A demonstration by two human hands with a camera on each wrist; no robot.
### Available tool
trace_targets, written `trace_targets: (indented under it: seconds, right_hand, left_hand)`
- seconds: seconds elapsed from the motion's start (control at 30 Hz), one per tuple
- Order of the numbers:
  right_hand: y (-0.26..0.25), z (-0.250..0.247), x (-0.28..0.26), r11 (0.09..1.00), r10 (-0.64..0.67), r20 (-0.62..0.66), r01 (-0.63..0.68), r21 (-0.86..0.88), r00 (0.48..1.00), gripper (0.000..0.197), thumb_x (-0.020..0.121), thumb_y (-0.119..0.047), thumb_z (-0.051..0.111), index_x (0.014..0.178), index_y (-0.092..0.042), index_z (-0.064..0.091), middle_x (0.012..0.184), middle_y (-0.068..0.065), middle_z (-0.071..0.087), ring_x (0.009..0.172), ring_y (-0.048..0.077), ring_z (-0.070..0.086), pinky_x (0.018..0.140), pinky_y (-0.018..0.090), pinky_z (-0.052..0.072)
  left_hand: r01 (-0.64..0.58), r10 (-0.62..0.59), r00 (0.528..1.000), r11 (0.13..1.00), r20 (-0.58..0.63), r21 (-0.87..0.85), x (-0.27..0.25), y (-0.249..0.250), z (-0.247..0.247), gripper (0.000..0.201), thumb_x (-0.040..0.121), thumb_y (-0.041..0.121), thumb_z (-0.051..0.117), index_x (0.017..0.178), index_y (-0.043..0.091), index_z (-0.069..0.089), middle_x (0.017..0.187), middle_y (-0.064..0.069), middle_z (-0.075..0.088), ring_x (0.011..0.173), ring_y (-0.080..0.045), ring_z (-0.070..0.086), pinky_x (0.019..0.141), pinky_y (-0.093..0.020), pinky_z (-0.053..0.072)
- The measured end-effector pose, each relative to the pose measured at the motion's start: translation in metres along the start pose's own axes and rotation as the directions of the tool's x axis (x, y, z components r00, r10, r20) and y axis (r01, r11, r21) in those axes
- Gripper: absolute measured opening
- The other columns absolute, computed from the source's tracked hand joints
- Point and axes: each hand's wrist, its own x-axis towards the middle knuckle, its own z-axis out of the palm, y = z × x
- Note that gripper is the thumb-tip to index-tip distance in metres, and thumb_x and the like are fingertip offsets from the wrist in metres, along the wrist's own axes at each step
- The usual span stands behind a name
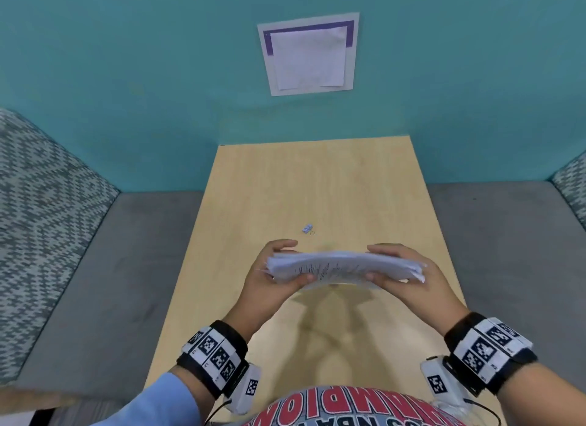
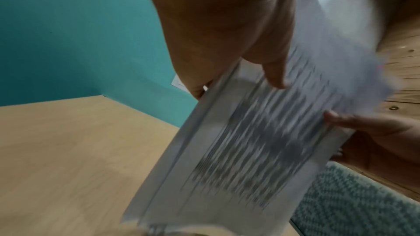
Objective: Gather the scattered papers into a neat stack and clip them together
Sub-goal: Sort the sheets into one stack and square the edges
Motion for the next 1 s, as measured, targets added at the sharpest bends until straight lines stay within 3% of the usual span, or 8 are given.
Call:
trace_targets:
  seconds: [0.1,0.23,0.4,0.5,0.6,0.73,0.87,1.0]
  right_hand:
    - [0.007,-0.001,0.002,1.000,-0.006,-0.009,0.005,-0.031,1.000,0.028,0.085,-0.012,0.084,0.109,-0.026,0.079,0.105,-0.016,0.079,0.100,0.002,0.073,0.078,0.007,0.051]
    - [-0.001,0.005,0.005,0.997,-0.048,-0.018,0.047,-0.054,0.999,0.018,0.093,-0.009,0.075,0.098,-0.025,0.081,0.093,-0.018,0.080,0.088,-0.003,0.073,0.073,0.005,0.049]
    - [-0.015,0.008,0.001,0.990,-0.096,-0.094,0.105,0.089,0.991,0.014,0.090,-0.007,0.077,0.102,-0.015,0.081,0.097,-0.007,0.082,0.090,0.002,0.075,0.078,0.013,0.056]
    - [-0.003,0.008,-0.001,0.997,0.006,-0.047,-0.003,0.074,0.999,0.020,0.084,-0.013,0.084,0.102,-0.020,0.080,0.095,-0.007,0.082,0.087,0.004,0.076,0.074,0.019,0.060]
    - [0.010,0.010,0.000,0.993,0.118,-0.045,-0.118,0.010,0.992,0.015,0.085,-0.020,0.084,0.100,-0.022,0.080,0.091,-0.006,0.083,0.086,0.009,0.078,0.078,0.029,0.060]
    - [-0.003,0.011,-0.004,0.993,0.037,-0.076,-0.028,0.113,0.996,0.013,0.091,-0.012,0.078,0.099,-0.022,0.080,0.091,-0.008,0.083,0.085,0.007,0.078,0.070,0.015,0.058]
    - [-0.011,0.008,-0.004,0.996,-0.047,-0.058,0.051,0.078,0.997,0.017,0.088,-0.011,0.080,0.102,-0.020,0.080,0.097,-0.010,0.082,0.088,0.000,0.074,0.076,0.010,0.054]
    - [0.004,0.005,0.001,0.999,-0.036,-0.026,0.036,-0.019,0.999,0.026,0.085,-0.011,0.083,0.105,-0.026,0.080,0.103,-0.018,0.079,0.098,-0.001,0.072,0.078,0.006,0.050]
  left_hand:
    - [0.017,-0.019,0.998,0.999,0.060,0.029,0.002,-0.002,-0.001,0.050,0.080,0.009,0.093,0.122,0.026,0.072,0.116,0.005,0.080,0.114,-0.011,0.071,0.096,-0.025,0.059]
    - [0.009,-0.010,0.998,1.000,0.056,0.024,0.006,0.011,0.002,0.014,0.090,0.006,0.084,0.098,0.016,0.081,0.092,0.009,0.082,0.086,-0.005,0.074,0.076,-0.021,0.054]
    - [-0.066,0.065,0.998,0.993,-0.009,-0.095,0.006,0.036,0.003,0.039,0.080,0.004,0.091,0.112,0.018,0.075,0.096,0.014,0.081,0.088,-0.006,0.076,0.078,-0.020,0.060]
    - [0.065,-0.058,0.993,0.996,0.102,-0.067,0.008,0.025,0.002,0.066,0.072,0.009,0.098,0.129,0.027,0.069,0.112,0.003,0.081,0.098,-0.015,0.076,0.087,-0.030,0.064]
    - [0.167,-0.171,0.968,0.985,0.184,0.037,0.008,0.010,0.003,0.044,0.076,0.016,0.097,0.116,0.020,0.080,0.116,-0.008,0.083,0.104,-0.022,0.076,0.086,-0.031,0.060]
    - [0.117,-0.116,0.992,0.993,0.055,-0.026,0.006,0.018,0.007,0.029,0.080,0.015,0.093,0.108,0.015,0.083,0.105,-0.004,0.086,0.094,-0.014,0.080,0.086,-0.032,0.060]
    - [0.016,-0.018,1.000,0.997,-0.023,-0.074,0.004,0.031,0.008,0.051,0.072,0.009,0.098,0.117,0.017,0.075,0.108,-0.002,0.081,0.094,-0.010,0.076,0.080,-0.023,0.060]
    - [-0.143,0.145,0.989,0.988,-0.033,0.059,0.005,0.030,0.004,0.087,0.068,0.015,0.101,0.140,0.031,0.054,0.128,0.005,0.070,0.121,-0.012,0.069,0.099,-0.018,0.052]
